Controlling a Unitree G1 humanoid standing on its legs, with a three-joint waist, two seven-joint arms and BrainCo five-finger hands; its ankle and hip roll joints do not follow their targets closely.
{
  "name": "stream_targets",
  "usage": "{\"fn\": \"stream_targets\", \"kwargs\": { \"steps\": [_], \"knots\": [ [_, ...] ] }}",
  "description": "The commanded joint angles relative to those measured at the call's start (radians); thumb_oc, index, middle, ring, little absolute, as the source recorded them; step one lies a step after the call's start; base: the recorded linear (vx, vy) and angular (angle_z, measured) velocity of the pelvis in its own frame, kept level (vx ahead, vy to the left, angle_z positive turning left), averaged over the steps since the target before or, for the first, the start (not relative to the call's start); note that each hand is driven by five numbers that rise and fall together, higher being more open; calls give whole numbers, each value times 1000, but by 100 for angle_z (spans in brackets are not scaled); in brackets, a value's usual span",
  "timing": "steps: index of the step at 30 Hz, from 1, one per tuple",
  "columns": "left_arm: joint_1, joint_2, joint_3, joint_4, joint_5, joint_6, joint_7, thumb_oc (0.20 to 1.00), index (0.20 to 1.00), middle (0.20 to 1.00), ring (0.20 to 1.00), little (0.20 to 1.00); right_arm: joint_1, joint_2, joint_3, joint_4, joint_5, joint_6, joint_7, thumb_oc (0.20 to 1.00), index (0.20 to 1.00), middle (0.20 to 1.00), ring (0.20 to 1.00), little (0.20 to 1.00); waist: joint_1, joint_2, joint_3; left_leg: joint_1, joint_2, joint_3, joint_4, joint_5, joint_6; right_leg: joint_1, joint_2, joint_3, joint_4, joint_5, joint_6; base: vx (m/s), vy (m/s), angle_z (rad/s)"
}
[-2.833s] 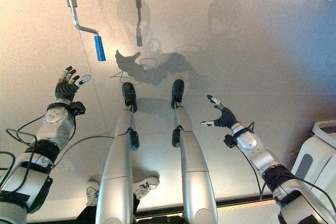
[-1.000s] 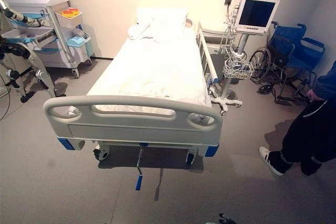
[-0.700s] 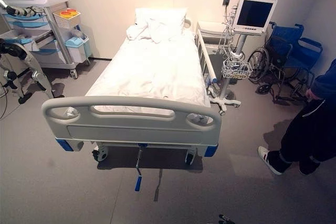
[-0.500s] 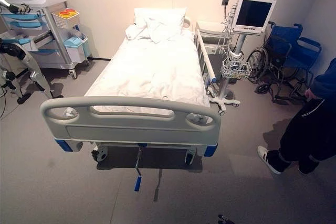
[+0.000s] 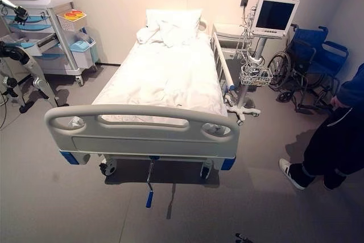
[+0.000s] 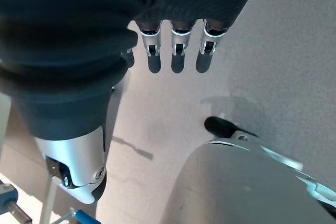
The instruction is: Raise the hospital bed
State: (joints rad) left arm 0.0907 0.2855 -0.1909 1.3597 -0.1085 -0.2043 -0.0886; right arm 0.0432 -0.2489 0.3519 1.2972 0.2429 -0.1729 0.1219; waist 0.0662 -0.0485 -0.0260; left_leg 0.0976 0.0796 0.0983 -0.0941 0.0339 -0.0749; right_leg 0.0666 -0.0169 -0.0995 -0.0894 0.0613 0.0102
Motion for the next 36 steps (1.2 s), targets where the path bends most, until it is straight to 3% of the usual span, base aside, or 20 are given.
{"fn": "stream_targets", "kwargs": {
  "steps": [1, 14, 36],
  "knots": [
    [-69, -10, 4, 58, 32, -19, 0, 1000, 1000, 1000, 1000, 1000, -80, -4, 9, -23, 2, -25, -8, 1000, 1000, 1000, 1000, 1000, 9, 4, 28, 61, -73, 24, 7, -66, 37, 15, 4, 0, 130, -107, 79, 0, 0, 0],
    [-68, -20, 3, 48, 46, -38, 34, 1000, 1000, 1000, 1000, 1000, -66, -25, 15, -126, -61, -73, -73, 1000, 1000, 1000, 1000, 1000, 3, 9, 34, 55, -72, 28, 7, -61, 34, 10, 4, 3, 125, -100, 80, 0, 0, 0],
    [-71, -16, 4, 76, 41, -38, 18, 1000, 1000, 1000, 1000, 1000, -72, -20, 23, -86, 25, -66, -1, 1000, 1000, 1000, 1000, 1000, 6, 5, 28, 61, -73, 24, 7, -65, 34, 19, 2, 0, 122, -104, 79, 0, 0, 0]
  ]
}}
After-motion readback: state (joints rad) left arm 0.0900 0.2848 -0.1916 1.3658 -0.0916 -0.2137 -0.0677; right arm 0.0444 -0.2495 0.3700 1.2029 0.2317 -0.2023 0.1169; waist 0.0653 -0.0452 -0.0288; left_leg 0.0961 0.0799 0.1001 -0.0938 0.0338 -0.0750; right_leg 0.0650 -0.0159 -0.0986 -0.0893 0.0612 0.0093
